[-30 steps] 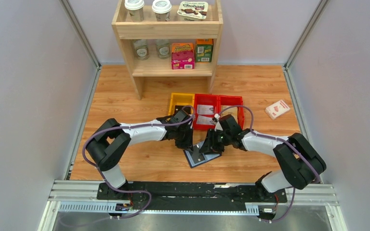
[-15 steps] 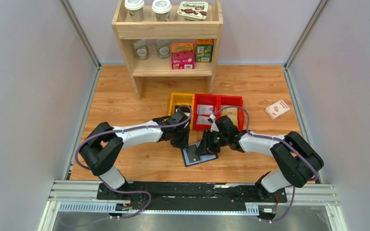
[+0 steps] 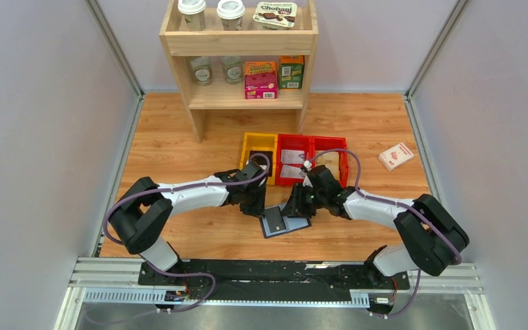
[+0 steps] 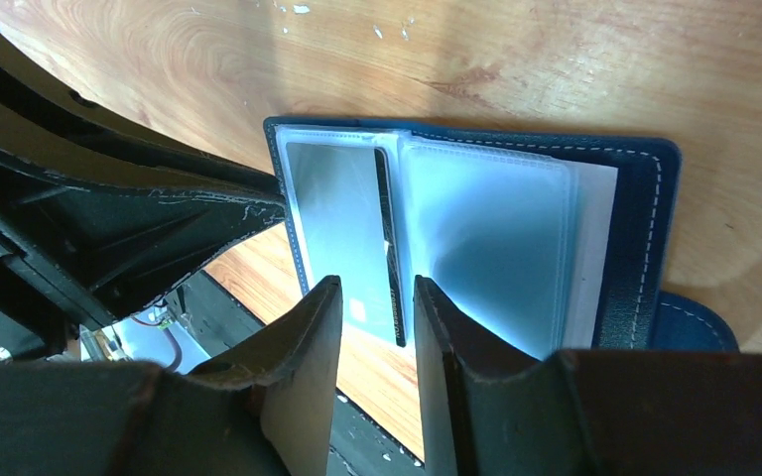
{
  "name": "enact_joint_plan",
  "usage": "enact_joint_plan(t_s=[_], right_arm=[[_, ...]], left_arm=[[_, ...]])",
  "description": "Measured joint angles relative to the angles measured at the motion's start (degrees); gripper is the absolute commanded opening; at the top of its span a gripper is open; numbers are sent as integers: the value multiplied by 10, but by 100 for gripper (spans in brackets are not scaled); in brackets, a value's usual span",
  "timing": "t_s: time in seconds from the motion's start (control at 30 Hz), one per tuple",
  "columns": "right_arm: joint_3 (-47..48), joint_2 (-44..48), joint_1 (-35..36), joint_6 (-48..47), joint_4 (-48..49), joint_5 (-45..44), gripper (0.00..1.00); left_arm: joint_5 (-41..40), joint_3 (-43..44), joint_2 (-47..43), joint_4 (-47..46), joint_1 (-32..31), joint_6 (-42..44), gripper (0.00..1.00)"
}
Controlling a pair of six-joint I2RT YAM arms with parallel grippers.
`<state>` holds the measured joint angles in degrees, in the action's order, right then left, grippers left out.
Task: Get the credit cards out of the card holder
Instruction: Remove the credit card from the card holder.
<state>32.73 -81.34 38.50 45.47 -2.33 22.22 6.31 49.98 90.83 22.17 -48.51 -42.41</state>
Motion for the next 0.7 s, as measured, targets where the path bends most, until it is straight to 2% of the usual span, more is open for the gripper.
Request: enact_joint_plan(t_s=[0.37,0.57,0.7], right_arm=[[21,-49,12,-2,0,10,35],[19,-43,14,-5,9,20,31],[7,-19,14,-5,27,33,28]], left_arm=[[26,0,25,-18,2,-3,16],[26,3,28,-15,3,-2,6],[15,4,29,-8,2,2,3]])
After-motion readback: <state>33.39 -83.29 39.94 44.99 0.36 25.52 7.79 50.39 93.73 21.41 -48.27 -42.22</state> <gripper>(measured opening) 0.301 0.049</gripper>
